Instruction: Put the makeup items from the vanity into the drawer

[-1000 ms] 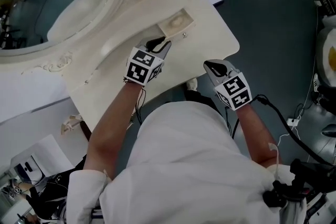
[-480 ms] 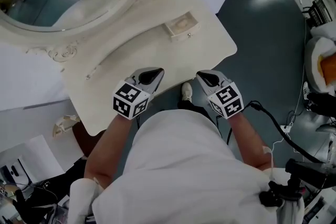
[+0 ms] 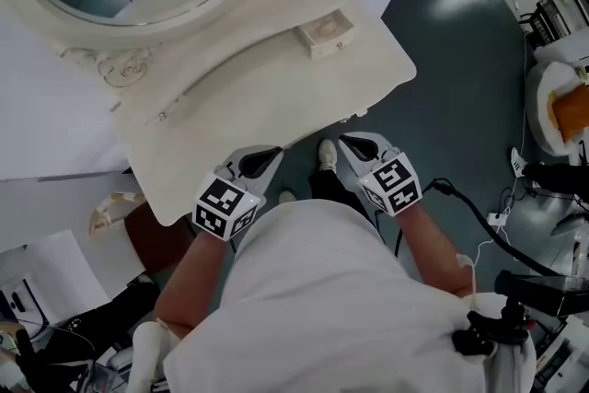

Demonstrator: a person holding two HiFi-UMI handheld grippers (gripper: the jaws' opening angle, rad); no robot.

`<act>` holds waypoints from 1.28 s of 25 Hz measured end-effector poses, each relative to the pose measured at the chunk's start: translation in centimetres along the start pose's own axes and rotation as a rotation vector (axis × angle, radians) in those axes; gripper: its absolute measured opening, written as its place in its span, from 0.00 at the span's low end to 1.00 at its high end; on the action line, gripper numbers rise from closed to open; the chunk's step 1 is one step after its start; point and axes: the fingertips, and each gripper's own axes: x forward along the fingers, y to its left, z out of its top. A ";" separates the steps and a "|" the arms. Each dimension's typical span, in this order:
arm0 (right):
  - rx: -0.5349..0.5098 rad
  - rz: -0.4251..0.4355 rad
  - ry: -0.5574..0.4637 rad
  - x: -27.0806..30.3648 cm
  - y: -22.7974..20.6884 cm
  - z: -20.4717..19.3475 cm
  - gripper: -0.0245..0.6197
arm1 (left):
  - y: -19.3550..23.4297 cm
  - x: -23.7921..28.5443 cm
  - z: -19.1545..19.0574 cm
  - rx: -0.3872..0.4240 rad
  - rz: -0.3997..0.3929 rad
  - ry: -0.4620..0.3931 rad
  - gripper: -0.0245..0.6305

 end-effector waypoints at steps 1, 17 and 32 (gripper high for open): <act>-0.002 0.001 -0.001 -0.1 0.8 -0.2 0.04 | -0.4 -0.7 -0.3 -0.007 -0.003 -0.009 0.04; -0.049 0.018 -0.014 -0.9 9.3 -1.7 0.04 | -3.7 -6.5 -4.5 -0.025 -0.007 -0.067 0.04; -0.088 0.043 -0.011 -0.5 11.6 -1.4 0.04 | -3.9 -7.9 -5.6 -0.037 0.001 -0.076 0.04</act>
